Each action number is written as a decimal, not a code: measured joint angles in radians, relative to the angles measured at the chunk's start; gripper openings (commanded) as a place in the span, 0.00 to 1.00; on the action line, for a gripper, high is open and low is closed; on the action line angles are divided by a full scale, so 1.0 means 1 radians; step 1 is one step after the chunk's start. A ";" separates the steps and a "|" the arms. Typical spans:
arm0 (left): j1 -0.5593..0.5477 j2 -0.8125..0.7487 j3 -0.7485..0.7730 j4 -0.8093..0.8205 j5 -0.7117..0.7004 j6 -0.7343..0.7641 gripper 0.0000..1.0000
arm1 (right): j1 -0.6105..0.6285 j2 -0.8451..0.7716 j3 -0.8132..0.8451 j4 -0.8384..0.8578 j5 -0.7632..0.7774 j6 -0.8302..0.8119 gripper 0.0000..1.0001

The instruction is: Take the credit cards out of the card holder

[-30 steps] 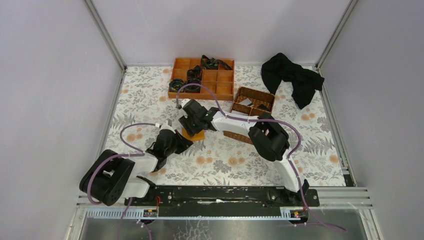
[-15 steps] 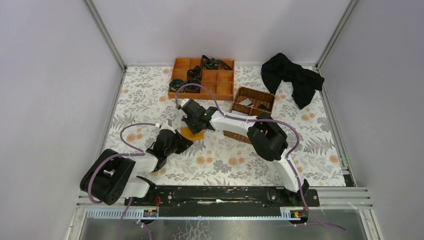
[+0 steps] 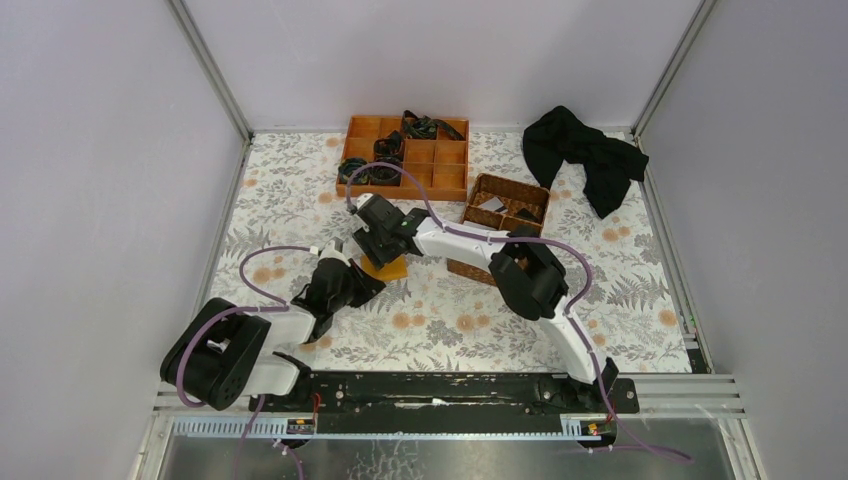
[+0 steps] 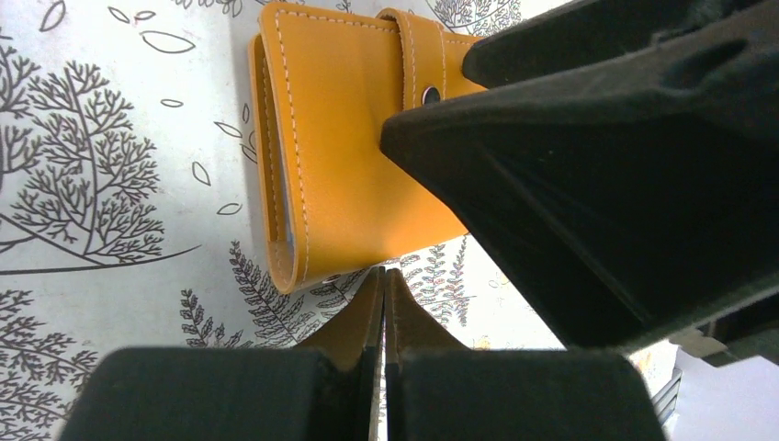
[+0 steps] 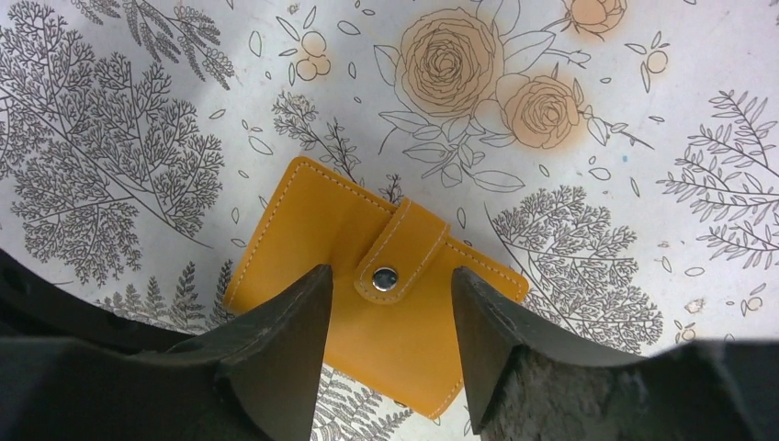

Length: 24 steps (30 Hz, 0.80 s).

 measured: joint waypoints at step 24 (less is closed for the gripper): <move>0.011 0.004 0.000 0.004 0.016 0.008 0.00 | 0.013 0.075 0.128 -0.093 0.089 0.047 0.11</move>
